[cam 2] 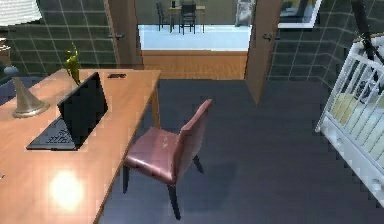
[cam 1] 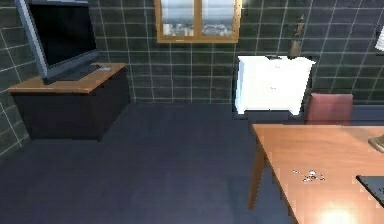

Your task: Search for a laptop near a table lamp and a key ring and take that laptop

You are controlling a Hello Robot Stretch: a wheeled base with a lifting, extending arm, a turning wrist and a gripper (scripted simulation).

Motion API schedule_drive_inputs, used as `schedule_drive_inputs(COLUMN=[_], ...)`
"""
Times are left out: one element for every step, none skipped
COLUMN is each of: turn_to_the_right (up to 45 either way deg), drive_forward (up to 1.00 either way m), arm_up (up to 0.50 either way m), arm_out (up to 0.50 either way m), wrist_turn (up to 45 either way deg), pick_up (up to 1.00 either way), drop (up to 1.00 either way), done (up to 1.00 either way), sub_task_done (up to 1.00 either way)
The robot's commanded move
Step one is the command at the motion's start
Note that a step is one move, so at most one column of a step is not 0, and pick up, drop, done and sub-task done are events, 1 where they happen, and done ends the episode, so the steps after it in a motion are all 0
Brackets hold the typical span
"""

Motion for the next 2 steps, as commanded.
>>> schedule_drive_inputs(turn_to_the_right=[0.0,0.0], drive_forward=[1.00,0.50], arm_up=[0.00,0.00], arm_out=[0.00,0.00], wrist_turn=[0.0,0.0], pick_up=[0.00,0.00], drop=[0.00,0.00], done=[0.00,0.00], sub_task_done=[0.00,0.00])
